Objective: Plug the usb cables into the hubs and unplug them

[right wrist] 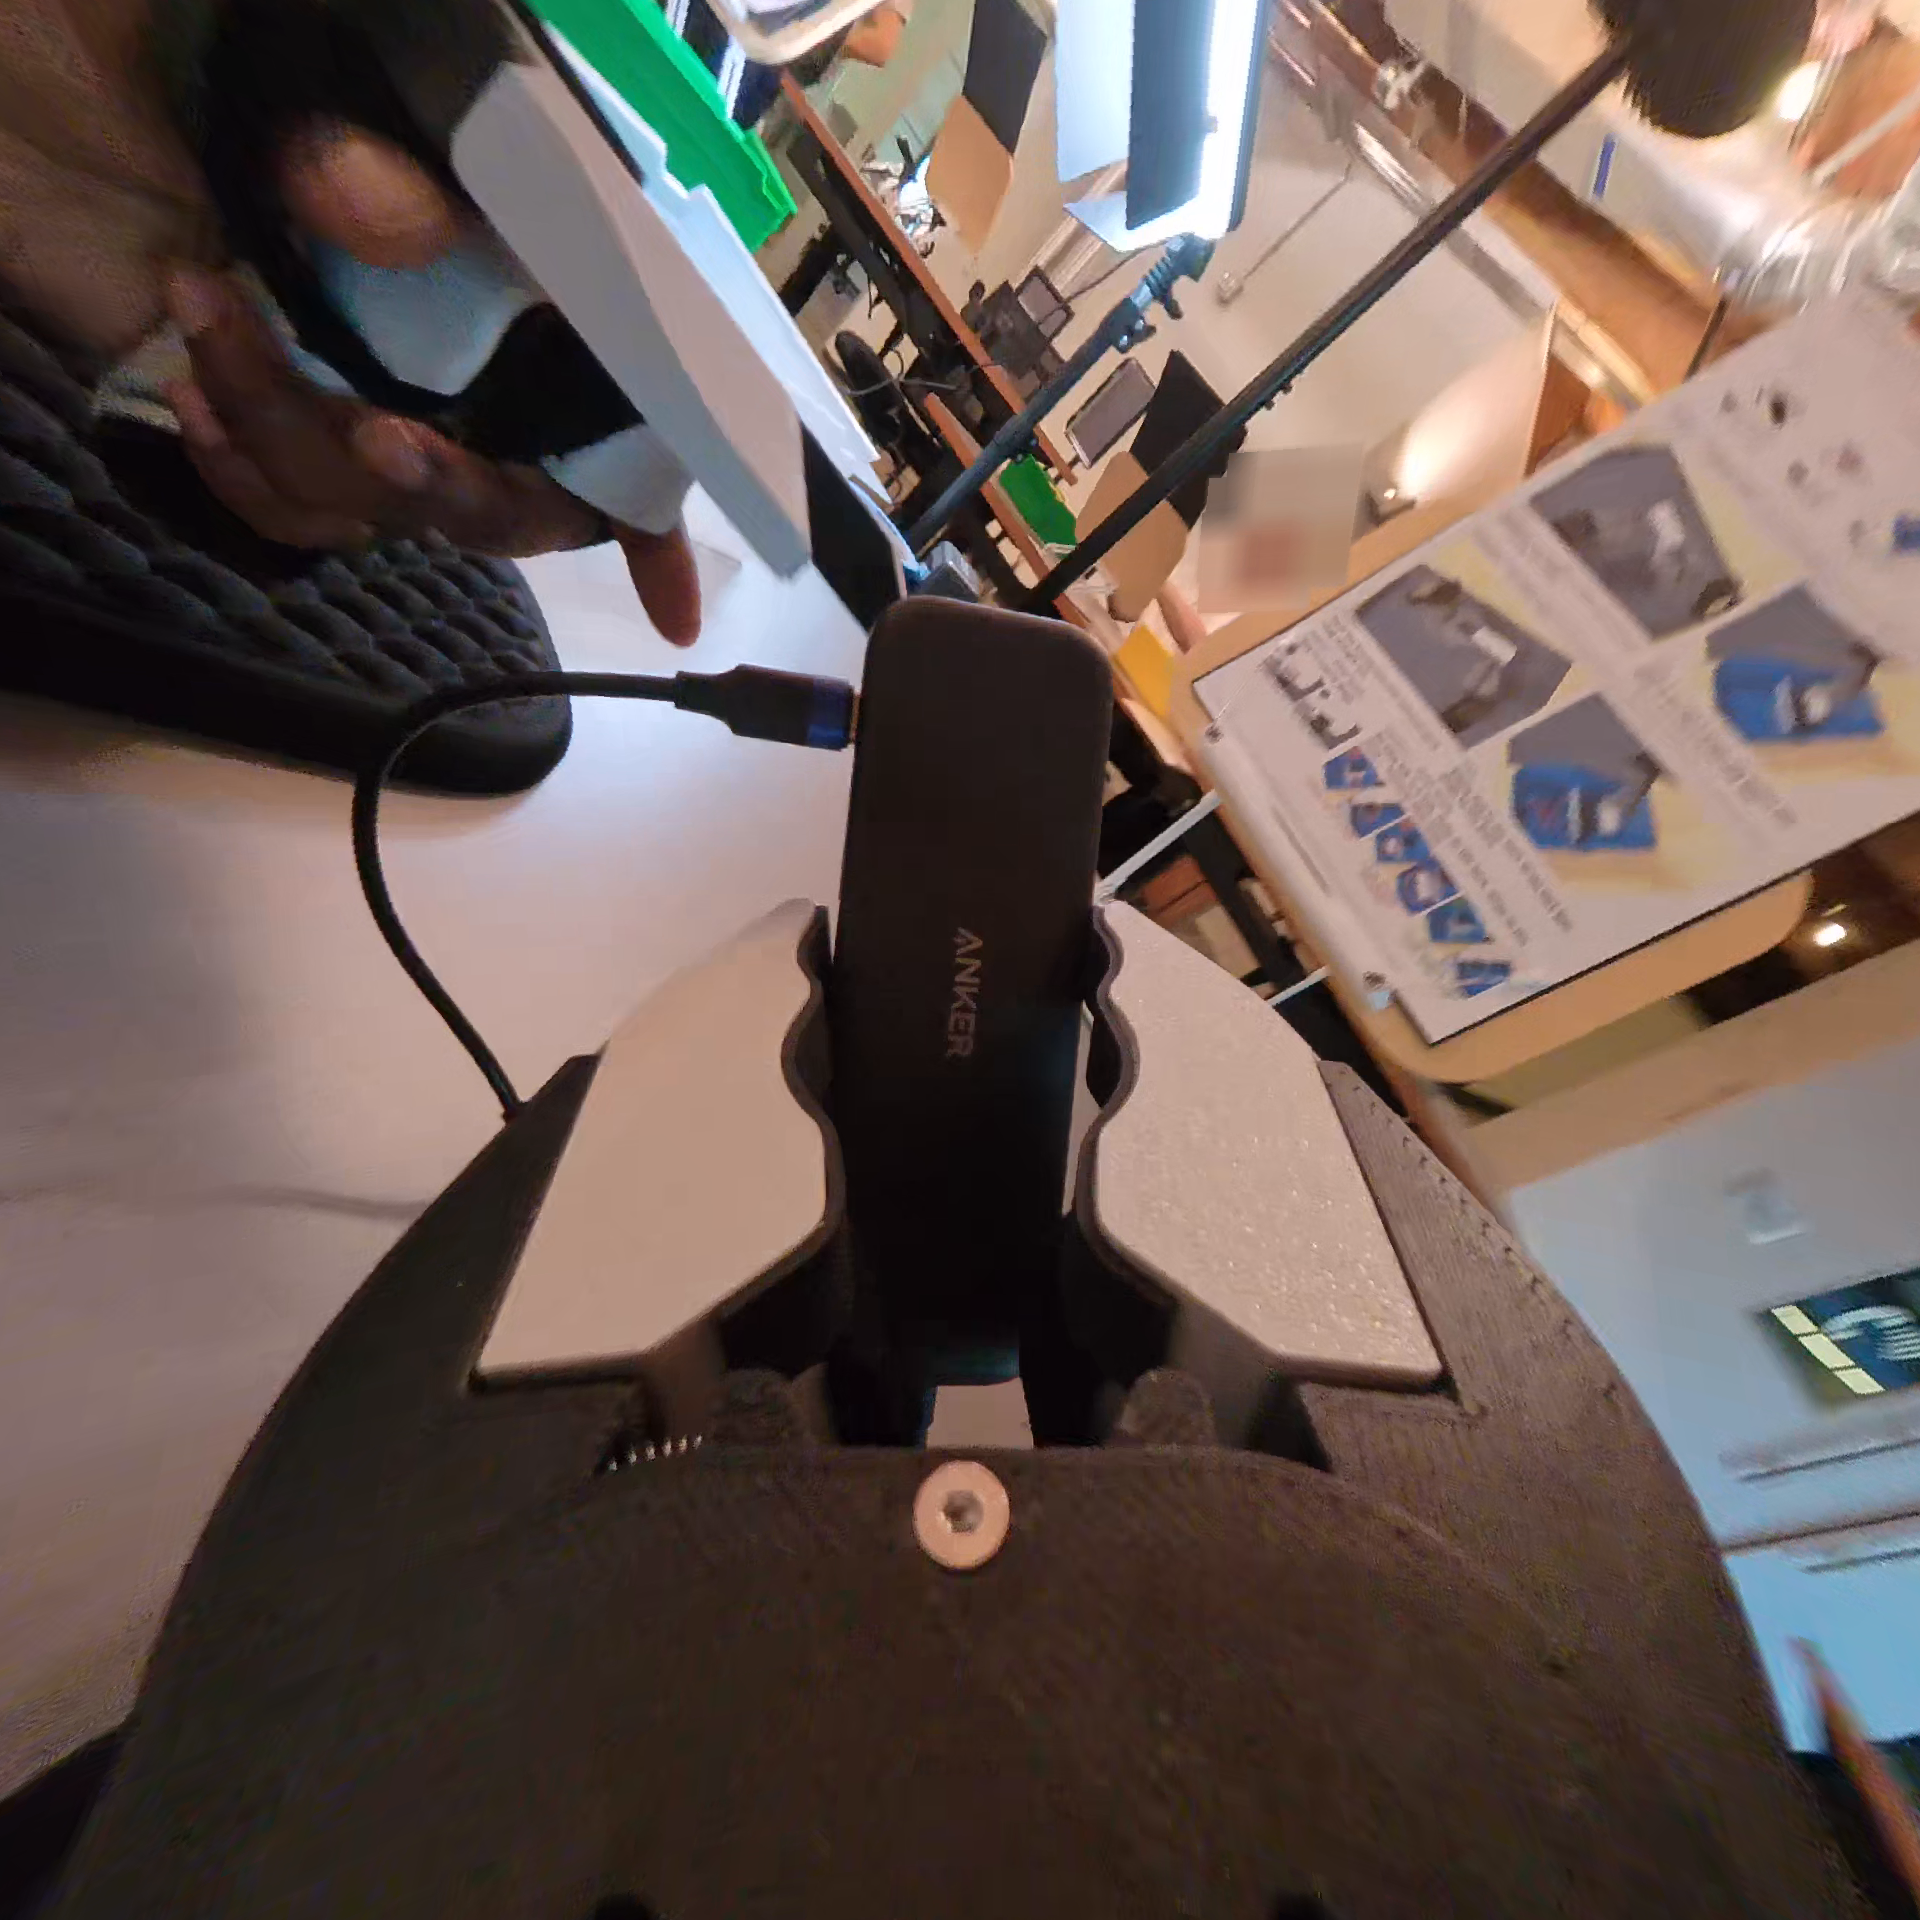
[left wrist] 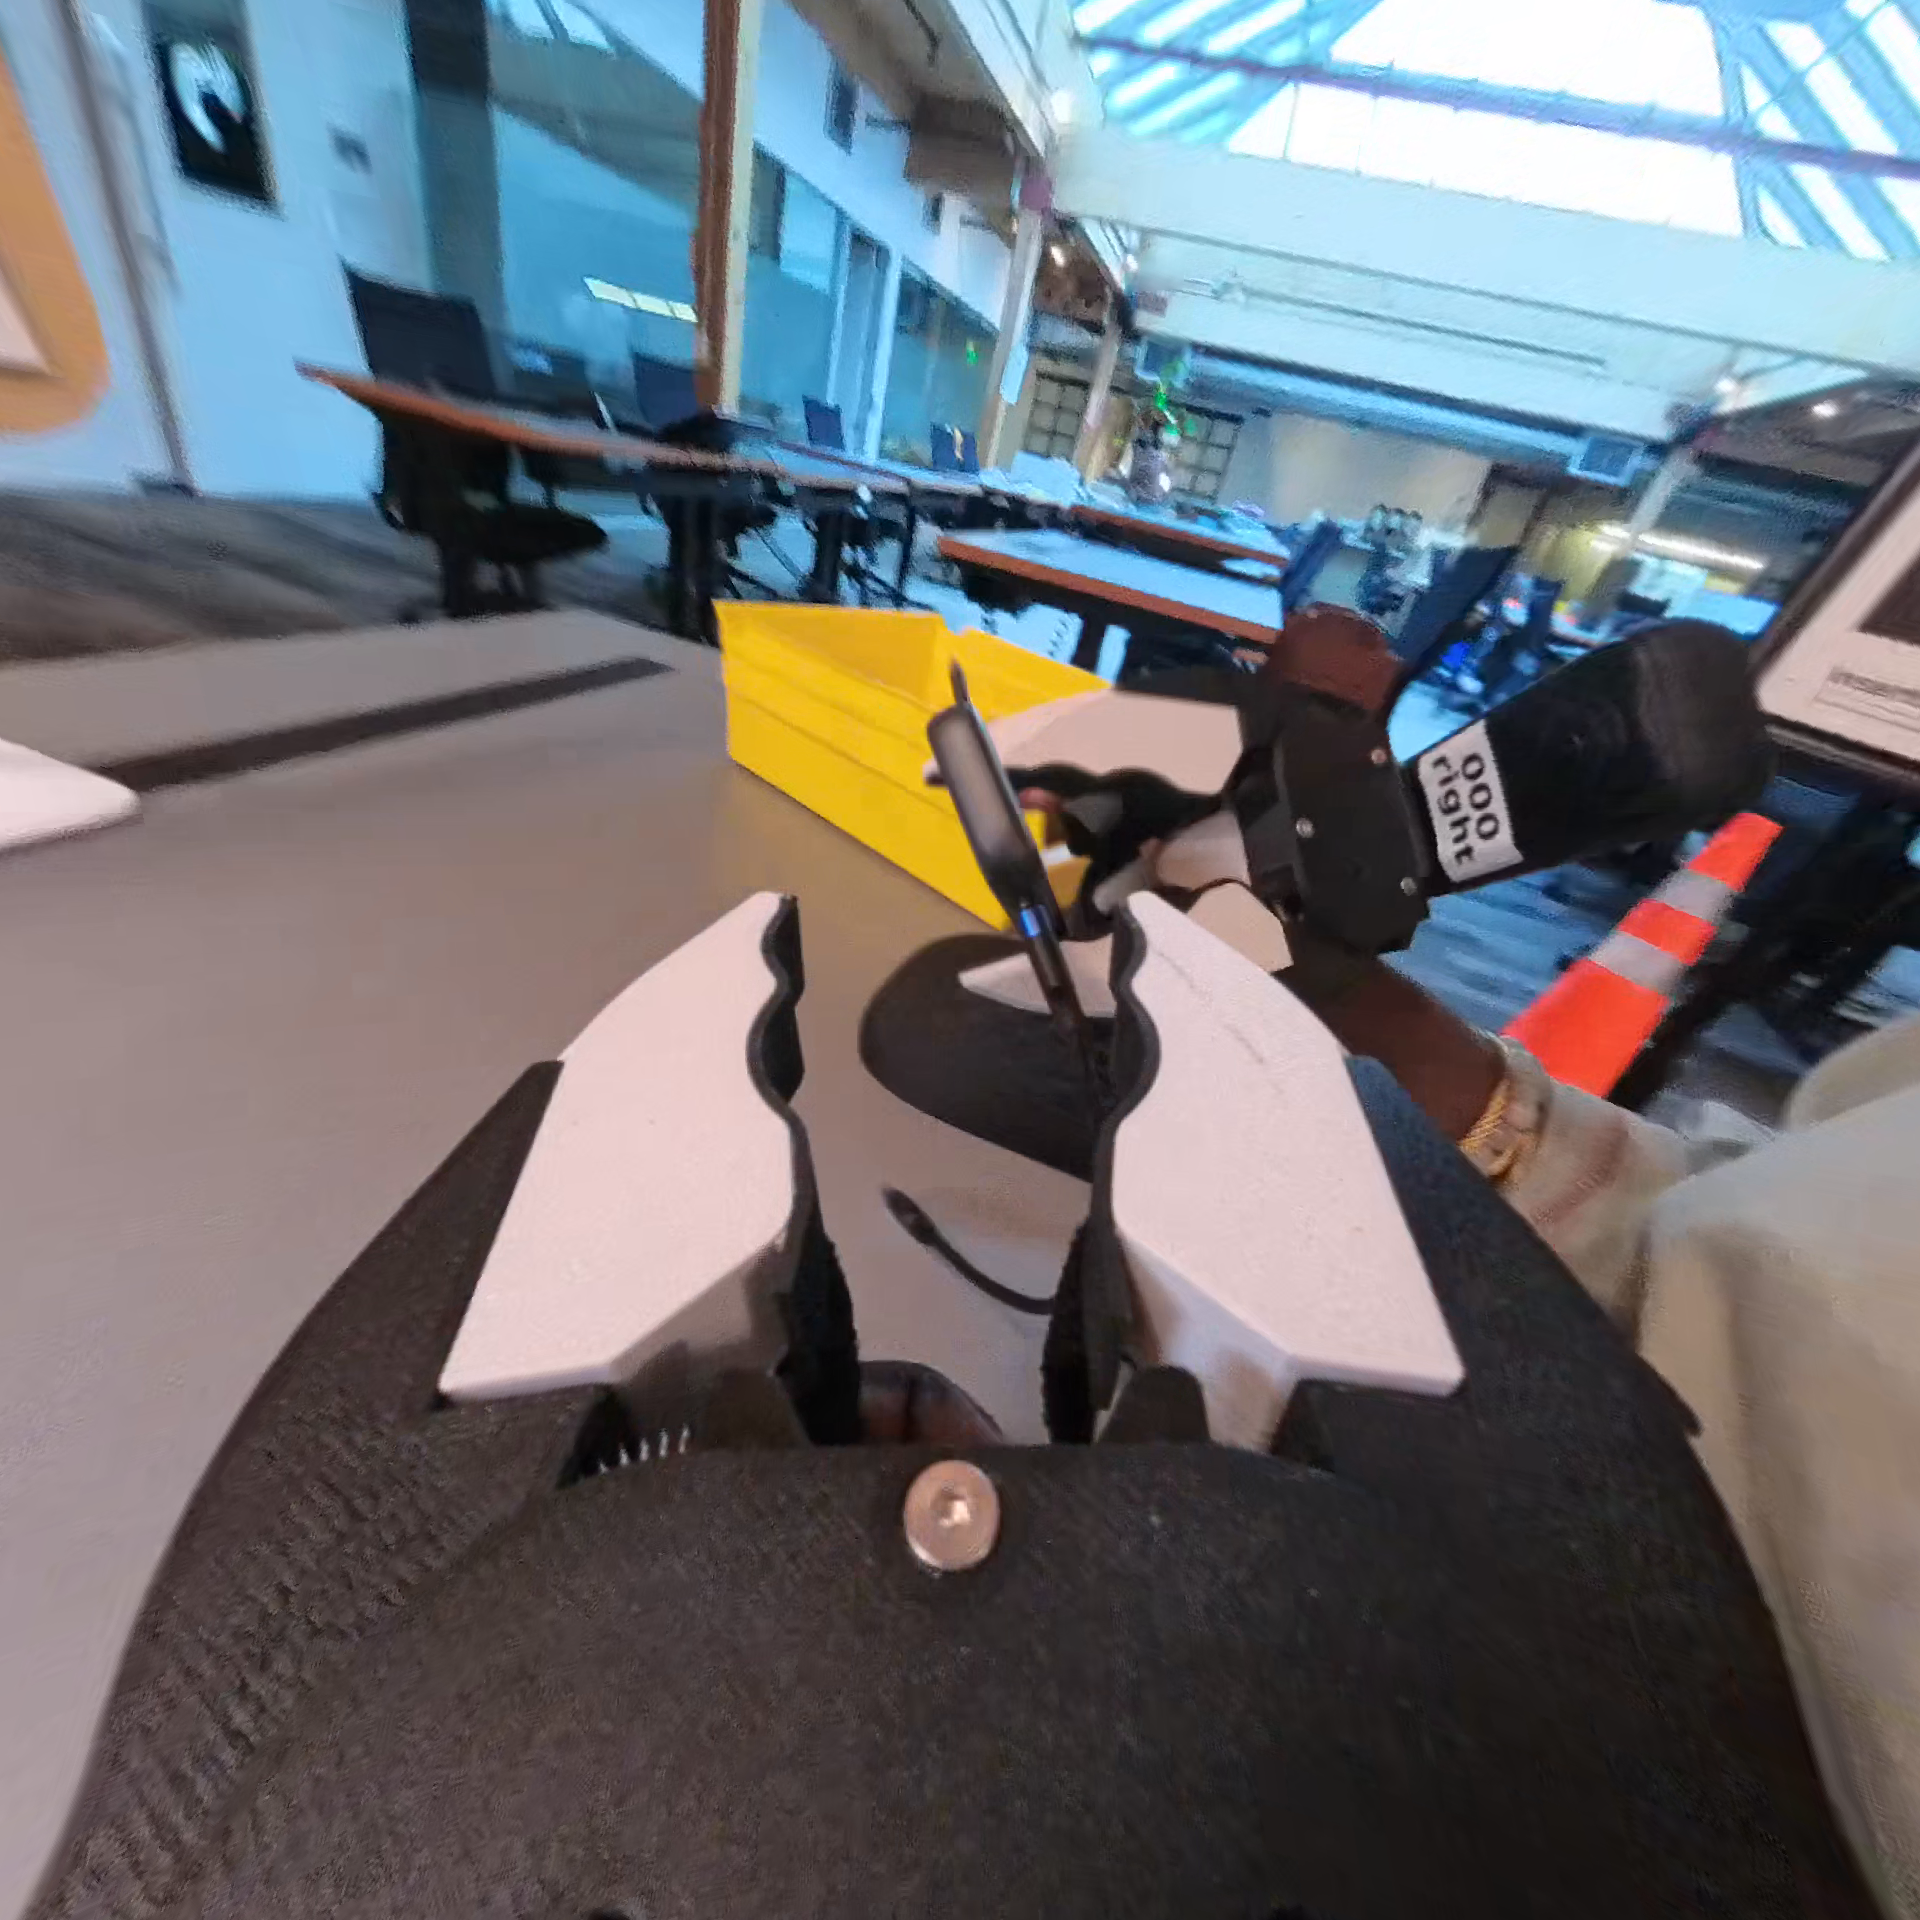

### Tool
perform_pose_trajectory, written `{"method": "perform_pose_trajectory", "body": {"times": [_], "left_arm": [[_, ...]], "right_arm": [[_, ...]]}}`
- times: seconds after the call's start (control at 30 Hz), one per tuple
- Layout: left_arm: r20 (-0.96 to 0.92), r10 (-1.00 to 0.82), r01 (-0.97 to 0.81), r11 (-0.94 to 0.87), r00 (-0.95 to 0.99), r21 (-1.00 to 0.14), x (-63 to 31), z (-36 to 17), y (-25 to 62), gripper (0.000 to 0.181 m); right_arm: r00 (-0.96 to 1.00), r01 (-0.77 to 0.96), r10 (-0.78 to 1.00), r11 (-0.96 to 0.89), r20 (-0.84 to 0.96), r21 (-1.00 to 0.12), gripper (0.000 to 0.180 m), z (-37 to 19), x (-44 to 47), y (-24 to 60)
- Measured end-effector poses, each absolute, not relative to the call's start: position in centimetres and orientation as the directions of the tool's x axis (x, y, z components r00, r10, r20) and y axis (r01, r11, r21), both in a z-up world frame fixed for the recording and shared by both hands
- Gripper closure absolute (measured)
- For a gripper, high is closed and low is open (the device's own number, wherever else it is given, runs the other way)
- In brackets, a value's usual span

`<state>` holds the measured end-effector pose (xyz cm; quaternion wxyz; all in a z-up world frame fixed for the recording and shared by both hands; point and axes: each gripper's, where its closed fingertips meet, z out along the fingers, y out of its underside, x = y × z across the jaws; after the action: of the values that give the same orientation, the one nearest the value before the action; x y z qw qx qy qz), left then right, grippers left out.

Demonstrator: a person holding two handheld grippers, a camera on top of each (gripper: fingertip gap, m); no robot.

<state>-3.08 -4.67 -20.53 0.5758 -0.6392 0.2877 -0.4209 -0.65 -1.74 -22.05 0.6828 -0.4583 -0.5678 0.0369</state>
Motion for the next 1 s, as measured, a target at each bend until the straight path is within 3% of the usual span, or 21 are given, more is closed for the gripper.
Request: {"method": "perform_pose_trajectory", "body": {"times": [0.13, 0.2, 0.23, 0.4, 0.63, 0.7, 0.8, 0.9, 0.97, 1.0], "left_arm": [[0.248, -0.873, 0.118, -0.218, 0.42, -0.969, -1.2, -20.9, -5.3, 0.131], [0.282, -0.871, 0.164, -0.234, 0.402, -0.958, -1.1, -20.6, -5.3, 0.159], [0.296, -0.871, 0.184, -0.242, 0.391, -0.953, -1.2, -20.5, -5.3, 0.164], [0.475, -0.841, 0.359, -0.373, 0.258, -0.855, -2.1, -19.3, -5.1, 0.169], [0.678, -0.732, 0.632, -0.494, 0.068, -0.597, -6.8, -17.4, -3.0, 0.168], [0.707, -0.707, 0.654, -0.521, 0.029, -0.548, -7.4, -17.3, -2.8, 0.169], [0.738, -0.674, 0.629, -0.586, -0.027, -0.511, -6.8, -17.6, -3.0, 0.168], [0.761, -0.641, 0.579, -0.66, -0.1, -0.48, -5.6, -18.0, -3.6, 0.169], [0.77, -0.628, 0.545, -0.686, -0.108, -0.483, -4.7, -18.4, -3.8, 0.168], [0.775, -0.622, 0.546, -0.691, -0.113, -0.475, -4.5, -18.5, -3.8, 0.168]], "right_arm": [[0.231, 0.553, 0.487, 0.647, 0.842, -0.525, 0.132, -22.5, -2.2, -3.0], [0.2, 0.569, 0.447, 0.672, 0.872, -0.474, 0.132, -22.5, -2.8, -3.4], [0.192, 0.581, 0.422, 0.679, 0.886, -0.449, 0.132, -22.5, -2.8, -3.4], [0.227, 0.554, 0.329, 0.731, 0.917, -0.399, 0.133, -20.9, -3.1, -3.9], [0.341, 0.522, 0.171, 0.783, 0.924, -0.337, 0.124, -18.1, -0.9, -3.9], [0.329, 0.542, 0.094, 0.796, 0.94, -0.27, 0.122, -17.9, -0.8, -4.0], [0.245, 0.631, -0.106, 0.772, 0.964, -0.076, 0.123, -18.3, -1.1, -4.0], [0.171, 0.679, -0.245, 0.731, 0.954, 0.066, 0.134, -18.8, -1.2, -4.0], [0.19, 0.697, -0.29, 0.713, 0.938, 0.08, 0.158, -18.5, -0.9, -4.2], [0.189, 0.698, -0.282, 0.713, 0.941, 0.074, 0.158, -18.5, -0.8, -4.2]]}}
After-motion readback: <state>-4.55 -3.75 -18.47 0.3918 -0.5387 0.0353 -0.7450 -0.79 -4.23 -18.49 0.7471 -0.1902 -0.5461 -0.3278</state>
